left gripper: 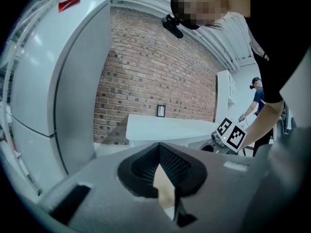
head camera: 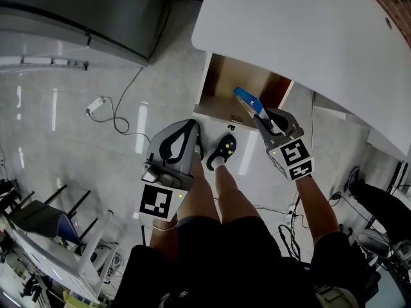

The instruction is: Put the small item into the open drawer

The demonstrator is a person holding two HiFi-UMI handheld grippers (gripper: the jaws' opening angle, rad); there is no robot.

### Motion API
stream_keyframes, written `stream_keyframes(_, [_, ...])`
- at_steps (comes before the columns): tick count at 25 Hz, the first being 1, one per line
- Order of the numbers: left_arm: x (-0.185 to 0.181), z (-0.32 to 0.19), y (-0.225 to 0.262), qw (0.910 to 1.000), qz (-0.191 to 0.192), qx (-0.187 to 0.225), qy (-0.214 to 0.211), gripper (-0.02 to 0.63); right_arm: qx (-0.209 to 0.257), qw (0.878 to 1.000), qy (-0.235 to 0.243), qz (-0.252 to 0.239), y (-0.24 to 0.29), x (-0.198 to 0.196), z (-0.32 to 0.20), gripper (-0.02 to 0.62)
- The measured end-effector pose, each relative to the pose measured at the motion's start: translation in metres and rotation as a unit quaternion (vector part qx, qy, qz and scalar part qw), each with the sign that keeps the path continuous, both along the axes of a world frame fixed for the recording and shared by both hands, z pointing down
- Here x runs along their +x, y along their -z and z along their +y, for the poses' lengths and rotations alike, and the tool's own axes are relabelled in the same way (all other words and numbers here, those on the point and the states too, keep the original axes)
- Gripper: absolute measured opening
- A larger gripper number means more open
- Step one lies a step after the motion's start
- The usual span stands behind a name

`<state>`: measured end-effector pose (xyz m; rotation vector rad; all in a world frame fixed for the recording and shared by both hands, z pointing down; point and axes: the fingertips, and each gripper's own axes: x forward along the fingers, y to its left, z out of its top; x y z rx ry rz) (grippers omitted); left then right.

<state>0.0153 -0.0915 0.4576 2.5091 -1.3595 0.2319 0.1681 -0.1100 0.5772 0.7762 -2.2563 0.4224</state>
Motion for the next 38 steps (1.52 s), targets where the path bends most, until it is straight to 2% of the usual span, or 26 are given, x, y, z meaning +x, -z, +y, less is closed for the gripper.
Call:
stream_keyframes(8, [-0.009, -0.006, -0.008, 0.9999, -0.001, -0.01, 0.006, -0.008, 0.007, 0.998, 0.044, 0.041, -0.026, -0.01, -0.004, 0.101])
stream_keyframes(20, [-0.015, -0.016, -0.02, 0.9998, 0.001, -0.019, 0.005, -0.008, -0.011, 0.992, 0.087, 0.09, -0.07, -0.014, -0.008, 0.101])
stream_keyframes(38, [-0.025, -0.033, -0.037, 0.9994, 0.008, -0.034, 0.009, -0.006, -0.041, 0.98, 0.138, 0.138, -0.118, -0.026, -0.016, 0.101])
